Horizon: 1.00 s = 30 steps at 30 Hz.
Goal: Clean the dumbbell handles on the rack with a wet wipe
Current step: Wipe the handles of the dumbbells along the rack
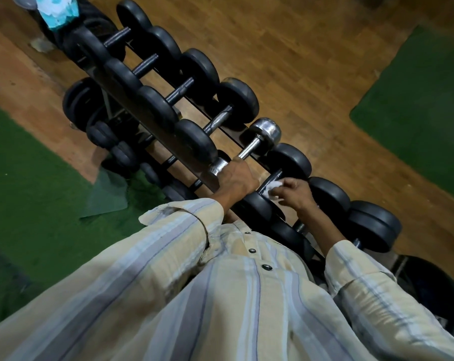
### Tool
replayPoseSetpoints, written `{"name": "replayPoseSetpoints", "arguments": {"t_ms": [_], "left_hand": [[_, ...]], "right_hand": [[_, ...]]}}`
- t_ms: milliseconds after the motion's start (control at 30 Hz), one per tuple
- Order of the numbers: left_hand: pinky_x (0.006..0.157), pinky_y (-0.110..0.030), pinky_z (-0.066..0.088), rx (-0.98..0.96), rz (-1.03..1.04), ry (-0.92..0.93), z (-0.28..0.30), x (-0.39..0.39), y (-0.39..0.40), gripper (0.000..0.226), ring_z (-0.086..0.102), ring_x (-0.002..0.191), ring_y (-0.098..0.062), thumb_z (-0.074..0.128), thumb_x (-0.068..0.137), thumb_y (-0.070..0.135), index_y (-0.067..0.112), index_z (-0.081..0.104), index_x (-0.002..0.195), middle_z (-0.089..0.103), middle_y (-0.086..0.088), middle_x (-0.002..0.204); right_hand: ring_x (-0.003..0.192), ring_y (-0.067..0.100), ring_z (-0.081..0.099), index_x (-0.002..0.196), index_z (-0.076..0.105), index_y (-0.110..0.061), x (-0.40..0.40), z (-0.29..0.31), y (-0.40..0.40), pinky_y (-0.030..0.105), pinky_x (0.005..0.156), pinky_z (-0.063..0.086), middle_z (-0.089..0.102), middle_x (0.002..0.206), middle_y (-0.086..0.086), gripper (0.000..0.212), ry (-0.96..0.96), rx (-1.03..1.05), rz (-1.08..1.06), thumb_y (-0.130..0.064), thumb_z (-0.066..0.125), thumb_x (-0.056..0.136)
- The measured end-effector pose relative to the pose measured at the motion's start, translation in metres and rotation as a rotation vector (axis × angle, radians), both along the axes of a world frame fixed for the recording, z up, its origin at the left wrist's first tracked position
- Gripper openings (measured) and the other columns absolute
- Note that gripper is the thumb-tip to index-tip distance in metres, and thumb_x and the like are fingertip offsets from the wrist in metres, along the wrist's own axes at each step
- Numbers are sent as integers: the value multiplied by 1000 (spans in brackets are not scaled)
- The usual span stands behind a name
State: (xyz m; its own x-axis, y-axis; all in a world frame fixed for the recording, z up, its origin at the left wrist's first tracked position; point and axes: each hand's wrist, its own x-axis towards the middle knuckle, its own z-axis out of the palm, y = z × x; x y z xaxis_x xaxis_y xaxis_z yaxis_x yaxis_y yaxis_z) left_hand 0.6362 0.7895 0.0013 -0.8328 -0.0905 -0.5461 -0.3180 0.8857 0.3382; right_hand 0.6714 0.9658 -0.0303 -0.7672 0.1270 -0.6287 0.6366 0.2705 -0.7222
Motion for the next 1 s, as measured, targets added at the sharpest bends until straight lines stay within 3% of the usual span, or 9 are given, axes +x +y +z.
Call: {"name": "replayPoseSetpoints", "arguments": {"t_ms": [67,167,267,400,567,667,833,933,1000], "left_hand": [[91,-41,54,4,-1,0,0,1,-1,68,65,114,-34,72,86,34,0,44,138,64,-14,124],[90,-41,55,-5,6,10,-1,3,0,63,65,113,-33,72,85,30,2,45,136,65,-14,122],[91,-41,56,15,22,13,-2,4,0,63,66,111,-33,70,85,29,2,45,137,65,-14,121],[93,-42,56,34,31,22,-4,6,-3,66,65,113,-33,70,85,30,1,44,139,64,-15,124],[95,-42,55,71,56,15,-4,8,-4,68,64,115,-34,73,86,37,2,45,137,63,-15,126],[94,-43,55,68,56,18,-5,9,-5,66,64,113,-34,74,85,34,3,44,135,63,-15,124],[94,-42,54,63,80,37,-5,11,-3,66,64,114,-32,72,87,40,4,45,135,63,-14,125],[97,-44,53,57,75,33,-5,13,-2,75,63,115,-33,75,84,48,3,45,137,63,-14,126],[98,-44,53,46,67,34,-3,14,-1,65,63,115,-34,68,87,36,2,44,138,62,-15,126]], "right_hand": [[73,10,68,89,78,-20,-10,8,-2,26,63,51,75,81,-9,6,368,140,105,-17,80,83],[81,12,60,96,78,-31,-32,20,-9,25,56,37,73,91,-19,20,741,755,523,-14,68,88],[77,23,66,83,69,-21,-48,12,-16,29,50,40,73,88,-5,15,555,1139,956,-7,65,87],[81,32,67,93,64,-17,-58,4,-24,33,59,41,71,91,9,17,262,1078,990,-28,53,100],[85,26,65,105,67,-21,-70,3,-40,33,64,45,68,98,4,20,57,848,1084,-34,59,93],[72,18,66,102,71,-18,-68,4,-43,31,59,50,70,85,0,15,-18,568,1069,-24,61,92],[79,7,66,97,73,-27,-51,3,-26,30,70,49,72,88,-9,11,161,363,975,-21,65,94],[89,10,64,108,70,-34,-48,2,-8,32,66,47,70,99,-16,20,306,580,965,-24,59,95],[92,18,64,105,68,-32,-49,5,1,29,58,38,70,102,-12,22,382,759,945,-20,54,94]]}}
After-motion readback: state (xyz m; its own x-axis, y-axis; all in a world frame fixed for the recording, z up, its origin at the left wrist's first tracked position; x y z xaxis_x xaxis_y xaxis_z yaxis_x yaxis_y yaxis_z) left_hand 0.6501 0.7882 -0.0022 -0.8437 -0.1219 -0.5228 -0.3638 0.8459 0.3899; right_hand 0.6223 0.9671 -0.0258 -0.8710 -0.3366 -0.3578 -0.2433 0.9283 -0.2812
